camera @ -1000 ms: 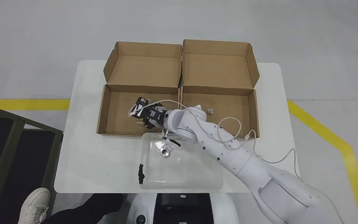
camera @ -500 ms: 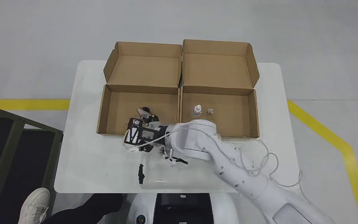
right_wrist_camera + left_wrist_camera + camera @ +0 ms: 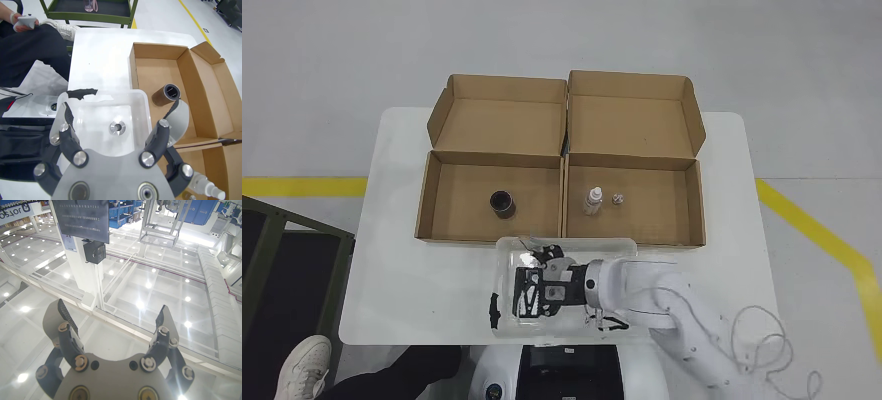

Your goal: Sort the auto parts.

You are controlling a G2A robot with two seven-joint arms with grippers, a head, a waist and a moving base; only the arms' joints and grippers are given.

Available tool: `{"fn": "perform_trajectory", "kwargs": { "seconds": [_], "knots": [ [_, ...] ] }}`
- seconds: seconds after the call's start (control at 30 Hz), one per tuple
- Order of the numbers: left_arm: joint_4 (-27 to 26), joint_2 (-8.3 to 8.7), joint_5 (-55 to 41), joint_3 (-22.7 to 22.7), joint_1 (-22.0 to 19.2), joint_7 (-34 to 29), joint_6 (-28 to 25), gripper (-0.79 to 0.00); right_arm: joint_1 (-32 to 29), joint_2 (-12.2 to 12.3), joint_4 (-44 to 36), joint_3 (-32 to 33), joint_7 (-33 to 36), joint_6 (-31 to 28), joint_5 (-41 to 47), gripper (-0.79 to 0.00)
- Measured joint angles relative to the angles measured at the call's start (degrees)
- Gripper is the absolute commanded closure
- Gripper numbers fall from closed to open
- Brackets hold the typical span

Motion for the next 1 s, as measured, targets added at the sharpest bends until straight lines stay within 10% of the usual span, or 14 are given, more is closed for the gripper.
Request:
{"fn": "perform_trajectory", "kwargs": {
  "seconds": [1.0],
  "knots": [
    [0.0, 0.0, 0.0, 0.0, 0.0, 0.0, 0.0, -0.785, -0.46, 1.77, 13.24, -2.17, -17.14, 0.6, -15.71, -0.674]
  ]
}}
